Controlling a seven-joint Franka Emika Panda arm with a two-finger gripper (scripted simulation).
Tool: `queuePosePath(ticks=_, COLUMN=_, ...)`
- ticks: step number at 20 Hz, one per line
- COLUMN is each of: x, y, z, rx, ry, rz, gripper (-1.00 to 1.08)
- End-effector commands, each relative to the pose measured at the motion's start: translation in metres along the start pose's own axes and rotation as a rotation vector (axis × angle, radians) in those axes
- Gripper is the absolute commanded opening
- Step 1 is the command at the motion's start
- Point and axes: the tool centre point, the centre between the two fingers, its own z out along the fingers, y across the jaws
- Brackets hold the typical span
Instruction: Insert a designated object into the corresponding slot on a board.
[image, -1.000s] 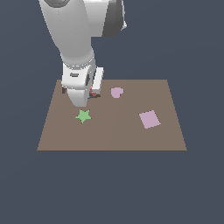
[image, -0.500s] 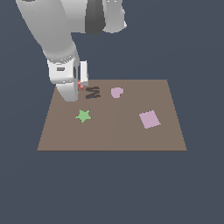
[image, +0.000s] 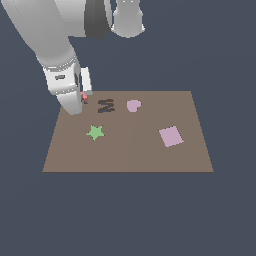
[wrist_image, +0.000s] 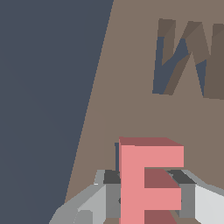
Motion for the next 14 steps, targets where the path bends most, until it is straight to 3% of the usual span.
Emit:
queuePosePath(ticks=1, x=-0.0038, y=-0.0008, z=-0.0002, rx=0.000, ry=0.000, rz=-0.018, gripper=-1.00)
queuePosePath(ticks=14, x=-0.0069, y=-0.0009, z=0.0095, rx=0.000, ry=0.000, rz=-0.030, gripper=-1.00)
